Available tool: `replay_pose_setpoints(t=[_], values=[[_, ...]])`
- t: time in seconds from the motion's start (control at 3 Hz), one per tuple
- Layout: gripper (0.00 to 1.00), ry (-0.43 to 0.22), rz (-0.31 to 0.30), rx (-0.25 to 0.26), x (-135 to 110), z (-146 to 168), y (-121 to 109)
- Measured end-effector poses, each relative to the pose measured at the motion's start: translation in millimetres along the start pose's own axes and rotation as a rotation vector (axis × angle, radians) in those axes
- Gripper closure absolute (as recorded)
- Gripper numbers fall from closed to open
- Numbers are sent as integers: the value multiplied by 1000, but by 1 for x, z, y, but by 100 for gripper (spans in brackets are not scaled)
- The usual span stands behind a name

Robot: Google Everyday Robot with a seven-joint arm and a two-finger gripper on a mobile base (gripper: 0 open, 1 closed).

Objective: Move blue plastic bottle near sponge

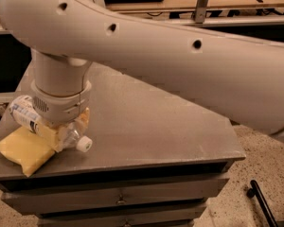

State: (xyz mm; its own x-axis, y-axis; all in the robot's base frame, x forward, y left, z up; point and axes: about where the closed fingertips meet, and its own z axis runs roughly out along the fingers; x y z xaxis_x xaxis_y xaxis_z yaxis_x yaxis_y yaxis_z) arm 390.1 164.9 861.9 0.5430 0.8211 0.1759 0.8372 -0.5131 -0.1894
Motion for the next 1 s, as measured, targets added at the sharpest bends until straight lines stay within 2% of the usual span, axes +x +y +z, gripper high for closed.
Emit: replay_pose_setpoints(t=[0.67, 1.0], values=[[28, 2, -5, -2, 1, 0, -2], [0, 9, -9, -7, 1, -2, -4]])
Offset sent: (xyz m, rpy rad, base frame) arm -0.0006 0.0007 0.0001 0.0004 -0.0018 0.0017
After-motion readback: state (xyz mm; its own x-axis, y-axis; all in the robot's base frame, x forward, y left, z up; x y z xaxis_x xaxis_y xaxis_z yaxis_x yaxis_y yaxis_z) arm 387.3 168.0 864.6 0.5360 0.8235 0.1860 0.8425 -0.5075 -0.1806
